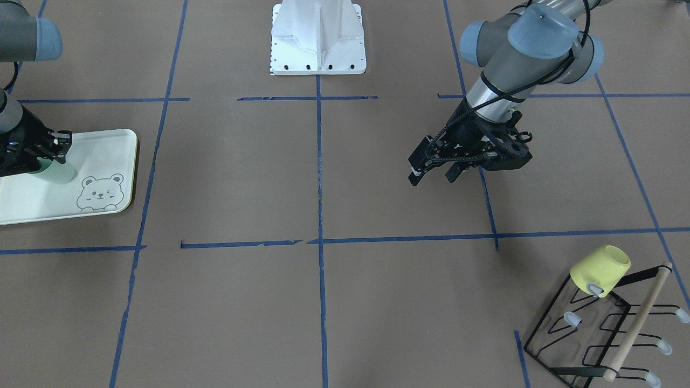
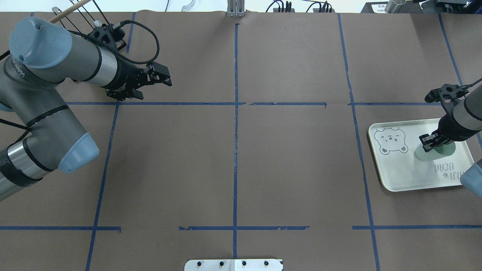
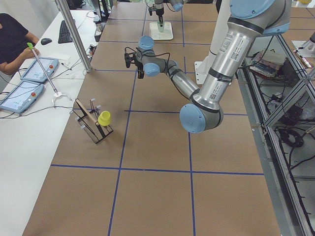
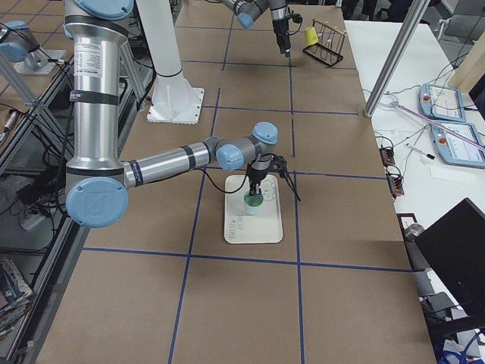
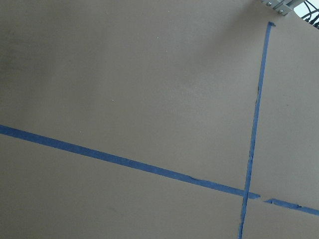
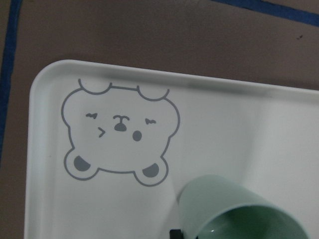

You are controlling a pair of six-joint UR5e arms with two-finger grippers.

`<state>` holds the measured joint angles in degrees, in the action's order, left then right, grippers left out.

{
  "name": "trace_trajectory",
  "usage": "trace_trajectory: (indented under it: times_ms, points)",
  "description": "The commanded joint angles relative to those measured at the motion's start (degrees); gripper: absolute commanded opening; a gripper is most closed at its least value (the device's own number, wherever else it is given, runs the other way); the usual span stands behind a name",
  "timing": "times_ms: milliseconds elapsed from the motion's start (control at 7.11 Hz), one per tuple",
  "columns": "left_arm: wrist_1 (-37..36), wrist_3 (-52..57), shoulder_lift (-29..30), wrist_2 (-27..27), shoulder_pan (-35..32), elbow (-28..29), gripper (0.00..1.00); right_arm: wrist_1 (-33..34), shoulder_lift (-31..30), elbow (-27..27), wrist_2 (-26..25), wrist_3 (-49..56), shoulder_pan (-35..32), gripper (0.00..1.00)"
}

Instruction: Left arm grabs green cup and hands to right arm on tray

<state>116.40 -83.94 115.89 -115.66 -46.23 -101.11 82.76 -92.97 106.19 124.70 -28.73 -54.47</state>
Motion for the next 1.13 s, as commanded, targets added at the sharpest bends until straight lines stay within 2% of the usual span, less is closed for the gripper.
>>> trace_trajectory:
  times_ms: [0,141,281,422,563,704,844,985]
  points:
    - [0.0,0.0,0.0,0.0,0.0,-0.2,1.00,0.1,0.5,-0.3,0.1,0.1,0.1,0.30]
    - [0.0,0.0,-0.1,0.0,0.0,-0.6,1.00,-0.1,0.4,-0.3,-0.2,0.2,0.1,0.99]
    - [0.0,0.0,-0.1,0.0,0.0,-0.6,1.00,0.0,0.5,0.2,0.1,0.3,0.0,1.00]
    - [0.0,0.4,-1.4,-0.4,-0.9,-0.7,1.00,0.2,-0.4,3.5,0.7,0.4,-1.7,1.00]
    - [-0.1,7.7,-5.2,-2.2,-2.9,-1.5,1.00,0.3,-3.5,8.5,1.3,0.7,-5.7,1.00]
    - [-0.4,16.5,-10.6,-4.1,-5.7,-2.7,1.00,0.3,-5.4,10.7,5.7,1.0,-11.8,1.00]
    - [-0.4,25.6,-14.5,-6.5,-9.3,-2.6,1.00,0.3,-6.3,10.2,11.4,4.0,-17.4,1.00]
    - [-0.4,38.5,-19.9,-9.9,-15.1,-2.6,1.00,0.3,-10.5,10.2,11.5,11.5,-22.1,1.00]
